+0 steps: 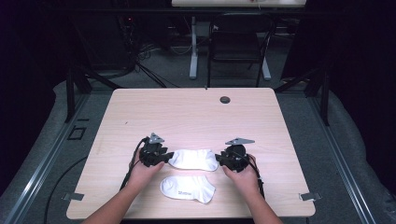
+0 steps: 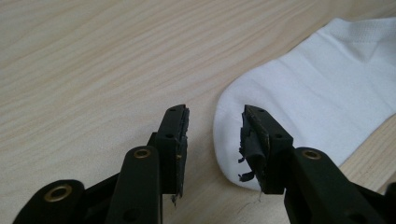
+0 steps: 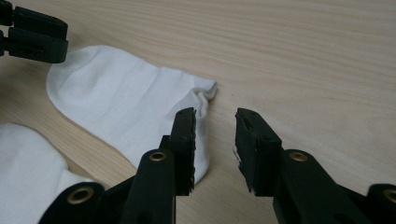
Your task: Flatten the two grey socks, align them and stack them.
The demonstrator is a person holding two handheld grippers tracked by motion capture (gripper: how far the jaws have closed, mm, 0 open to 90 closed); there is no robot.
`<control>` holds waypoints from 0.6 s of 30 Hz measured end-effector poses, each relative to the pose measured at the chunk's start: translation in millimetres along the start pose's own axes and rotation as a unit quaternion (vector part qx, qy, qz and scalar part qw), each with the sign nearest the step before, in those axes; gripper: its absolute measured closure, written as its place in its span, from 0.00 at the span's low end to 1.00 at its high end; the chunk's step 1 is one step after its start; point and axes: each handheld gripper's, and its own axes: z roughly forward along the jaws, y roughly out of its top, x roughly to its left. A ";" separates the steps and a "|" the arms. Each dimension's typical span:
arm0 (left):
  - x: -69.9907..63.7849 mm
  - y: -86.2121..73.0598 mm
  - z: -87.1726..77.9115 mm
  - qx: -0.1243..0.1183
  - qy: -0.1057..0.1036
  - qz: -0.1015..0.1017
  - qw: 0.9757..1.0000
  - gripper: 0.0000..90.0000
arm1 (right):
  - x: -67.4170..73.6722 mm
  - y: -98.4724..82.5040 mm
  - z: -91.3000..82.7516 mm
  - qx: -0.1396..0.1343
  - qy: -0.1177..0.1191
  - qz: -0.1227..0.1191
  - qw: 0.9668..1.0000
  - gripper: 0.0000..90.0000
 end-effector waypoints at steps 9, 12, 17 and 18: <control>-4.2 -2.1 9.1 0.014 0.003 0.009 1.000 0.69 | 4.2 0.2 14.0 0.005 0.007 -0.007 1.000 0.73; -5.5 -2.6 11.1 0.015 0.002 0.015 1.000 0.75 | 6.1 -0.5 18.3 0.016 0.004 -0.007 1.000 0.82; -6.7 -2.7 11.1 0.016 -0.004 0.017 1.000 0.86 | 7.5 -1.0 19.1 0.023 0.002 -0.012 1.000 0.93; -7.3 -2.6 11.1 0.016 -0.004 0.019 1.000 0.89 | 7.8 -0.9 18.9 0.023 0.001 -0.013 1.000 0.95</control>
